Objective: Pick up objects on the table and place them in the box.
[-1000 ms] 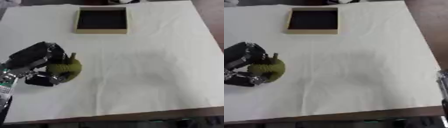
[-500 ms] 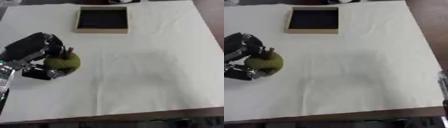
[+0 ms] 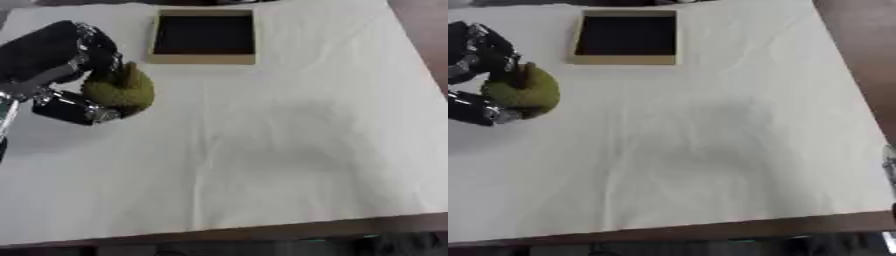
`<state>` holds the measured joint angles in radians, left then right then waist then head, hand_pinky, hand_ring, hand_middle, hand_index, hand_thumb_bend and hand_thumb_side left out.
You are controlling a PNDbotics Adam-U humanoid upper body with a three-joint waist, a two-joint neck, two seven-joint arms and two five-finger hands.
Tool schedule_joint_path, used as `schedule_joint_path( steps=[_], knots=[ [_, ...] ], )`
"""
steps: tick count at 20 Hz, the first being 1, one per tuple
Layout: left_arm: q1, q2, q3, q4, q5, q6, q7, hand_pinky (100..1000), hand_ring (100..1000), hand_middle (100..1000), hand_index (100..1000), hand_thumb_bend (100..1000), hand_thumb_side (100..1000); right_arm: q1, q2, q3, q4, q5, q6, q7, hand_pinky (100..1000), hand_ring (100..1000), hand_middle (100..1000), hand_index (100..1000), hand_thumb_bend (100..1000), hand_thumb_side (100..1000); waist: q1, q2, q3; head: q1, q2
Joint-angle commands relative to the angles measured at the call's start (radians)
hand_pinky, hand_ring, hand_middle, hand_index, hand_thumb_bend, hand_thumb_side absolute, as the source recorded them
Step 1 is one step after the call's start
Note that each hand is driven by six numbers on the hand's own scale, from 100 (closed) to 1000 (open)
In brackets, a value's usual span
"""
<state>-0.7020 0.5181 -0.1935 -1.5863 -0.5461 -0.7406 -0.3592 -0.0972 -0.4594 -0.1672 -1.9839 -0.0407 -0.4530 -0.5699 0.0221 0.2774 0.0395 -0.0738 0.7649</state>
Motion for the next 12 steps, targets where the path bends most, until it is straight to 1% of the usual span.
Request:
schedule_joint_path(
  steps=[1, 7, 11, 12],
  knots=[
    [-0.047, 0.045, 0.02, 0.048, 0.002, -0.036, 0.026, 124, 100, 200, 433, 329, 100, -0.012, -0.019, -0.01, -0.016, 0.001, -0.006, 0.0, 743, 671, 572, 725, 100, 502, -0.001, -0.013, -0.007, 0.009, 0.005],
    [-0.142, 0.066, 0.043, 0.18, 0.028, -0.088, 0.068, 128, 100, 202, 436, 333, 100, -0.025, -0.014, -0.008, -0.016, -0.005, -0.007, 0.003, 743, 671, 573, 725, 100, 501, -0.001, -0.005, -0.033, 0.034, 0.005],
    [-0.206, 0.055, 0.073, 0.286, -0.01, -0.096, 0.091, 130, 100, 202, 435, 341, 100, -0.036, -0.012, -0.007, -0.016, -0.011, -0.012, 0.005, 742, 670, 573, 725, 100, 489, -0.009, -0.002, -0.06, 0.07, 0.005],
    [-0.218, 0.05, 0.082, 0.309, -0.026, -0.094, 0.098, 131, 100, 202, 436, 326, 100, -0.039, -0.012, -0.006, -0.016, -0.013, -0.013, 0.006, 742, 670, 573, 725, 100, 487, -0.01, -0.002, -0.066, 0.081, 0.005]
  ],
)
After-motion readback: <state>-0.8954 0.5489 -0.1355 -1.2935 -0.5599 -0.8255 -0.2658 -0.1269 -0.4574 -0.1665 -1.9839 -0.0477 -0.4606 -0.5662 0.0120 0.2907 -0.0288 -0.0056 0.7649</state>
